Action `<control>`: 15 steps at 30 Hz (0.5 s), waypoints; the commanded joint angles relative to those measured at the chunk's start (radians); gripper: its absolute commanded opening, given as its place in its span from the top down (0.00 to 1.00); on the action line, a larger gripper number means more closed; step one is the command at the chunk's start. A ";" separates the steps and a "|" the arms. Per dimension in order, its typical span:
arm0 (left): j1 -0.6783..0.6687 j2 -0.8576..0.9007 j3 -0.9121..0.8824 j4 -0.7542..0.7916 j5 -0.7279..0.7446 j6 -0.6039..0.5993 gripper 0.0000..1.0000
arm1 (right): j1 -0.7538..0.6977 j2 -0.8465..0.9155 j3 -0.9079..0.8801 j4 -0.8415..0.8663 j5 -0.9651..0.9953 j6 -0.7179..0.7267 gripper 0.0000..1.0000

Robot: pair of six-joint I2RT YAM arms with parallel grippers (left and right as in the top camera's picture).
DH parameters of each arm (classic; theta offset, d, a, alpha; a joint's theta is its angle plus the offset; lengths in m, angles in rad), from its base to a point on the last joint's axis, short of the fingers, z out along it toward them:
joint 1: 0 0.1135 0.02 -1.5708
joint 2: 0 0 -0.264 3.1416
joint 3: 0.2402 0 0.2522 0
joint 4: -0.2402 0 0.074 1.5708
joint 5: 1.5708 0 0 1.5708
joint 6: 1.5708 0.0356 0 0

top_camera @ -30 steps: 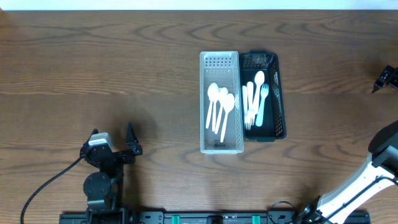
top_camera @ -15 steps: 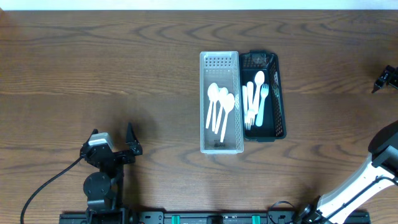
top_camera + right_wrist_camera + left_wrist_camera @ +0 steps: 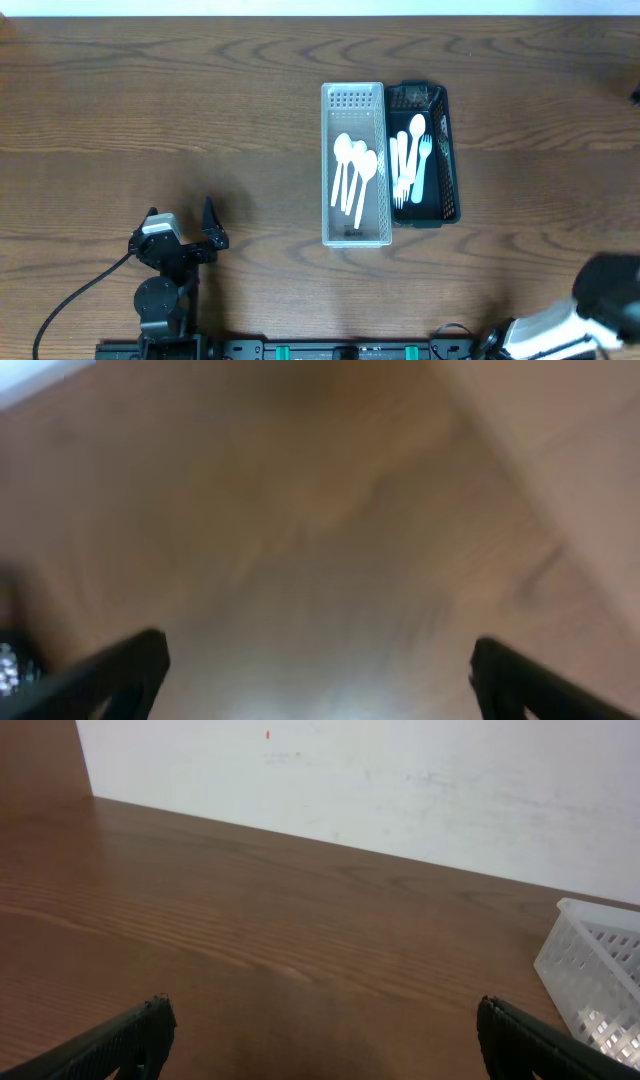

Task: Pack container

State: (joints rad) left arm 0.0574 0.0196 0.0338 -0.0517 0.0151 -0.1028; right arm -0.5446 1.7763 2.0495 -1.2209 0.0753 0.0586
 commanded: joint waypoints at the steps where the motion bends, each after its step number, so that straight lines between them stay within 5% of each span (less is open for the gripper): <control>1: 0.005 0.004 -0.030 -0.020 -0.027 0.016 0.02 | 0.015 -0.156 -0.171 0.184 -0.026 -0.007 0.01; 6: 0.005 0.004 -0.030 -0.020 -0.027 0.016 0.02 | 0.076 -0.457 -0.543 0.570 -0.065 -0.007 0.01; 15: 0.005 0.004 -0.030 -0.020 -0.027 0.016 0.02 | 0.266 -0.905 -1.020 0.882 -0.065 -0.007 0.01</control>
State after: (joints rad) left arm 0.0574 0.0223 0.0338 -0.0517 0.0143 -0.1001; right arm -0.3237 0.9680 1.1393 -0.3901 0.0170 0.0566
